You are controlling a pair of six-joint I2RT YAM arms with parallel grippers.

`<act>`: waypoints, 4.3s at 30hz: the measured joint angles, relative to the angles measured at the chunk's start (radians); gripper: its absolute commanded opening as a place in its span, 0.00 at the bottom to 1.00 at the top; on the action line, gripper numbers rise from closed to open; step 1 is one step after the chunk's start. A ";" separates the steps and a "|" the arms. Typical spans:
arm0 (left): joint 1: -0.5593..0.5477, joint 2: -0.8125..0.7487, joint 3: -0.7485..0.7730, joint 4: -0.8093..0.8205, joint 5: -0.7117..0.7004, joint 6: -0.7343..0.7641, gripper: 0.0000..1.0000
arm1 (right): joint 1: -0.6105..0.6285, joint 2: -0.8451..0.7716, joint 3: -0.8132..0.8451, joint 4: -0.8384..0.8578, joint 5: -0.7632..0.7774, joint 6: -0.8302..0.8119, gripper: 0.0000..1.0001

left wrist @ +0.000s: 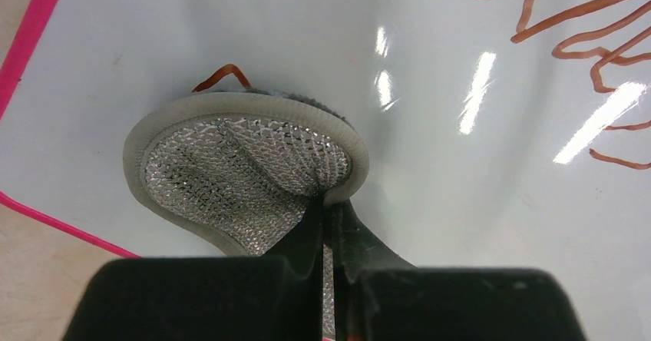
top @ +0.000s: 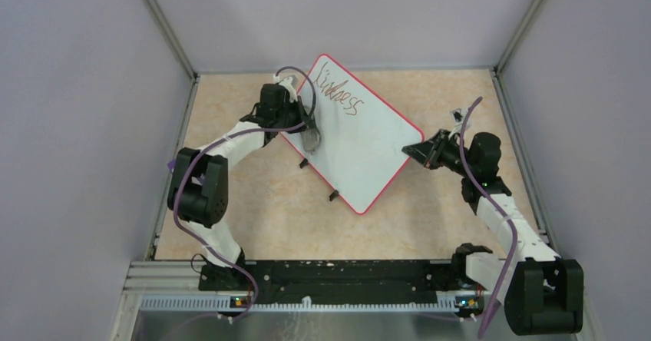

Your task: Erase the whiteboard

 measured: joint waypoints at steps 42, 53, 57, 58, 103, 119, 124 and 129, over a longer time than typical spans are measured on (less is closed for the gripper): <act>-0.030 0.073 0.254 -0.125 -0.039 0.014 0.00 | 0.005 -0.003 0.000 -0.018 -0.004 -0.008 0.00; 0.036 0.060 0.084 0.054 0.030 -0.006 0.00 | 0.006 -0.003 0.005 -0.019 -0.003 -0.004 0.00; 0.113 0.057 -0.004 0.094 0.073 -0.036 0.00 | 0.006 -0.003 0.005 -0.019 -0.005 -0.004 0.00; 0.126 0.057 -0.012 0.091 0.078 -0.042 0.00 | 0.006 -0.003 0.005 -0.019 -0.005 -0.005 0.00; 0.104 0.177 0.309 -0.156 -0.056 0.035 0.00 | 0.009 0.019 0.005 -0.014 -0.034 0.000 0.00; -0.185 -0.017 0.167 -0.132 -0.114 0.082 0.00 | 0.009 0.025 0.005 -0.012 -0.029 -0.005 0.00; -0.279 -0.091 0.018 -0.090 -0.142 0.048 0.00 | 0.009 0.024 0.005 -0.013 -0.028 -0.004 0.00; -0.294 -0.108 -0.005 -0.074 -0.180 0.014 0.00 | 0.009 0.018 0.005 -0.014 -0.027 -0.005 0.00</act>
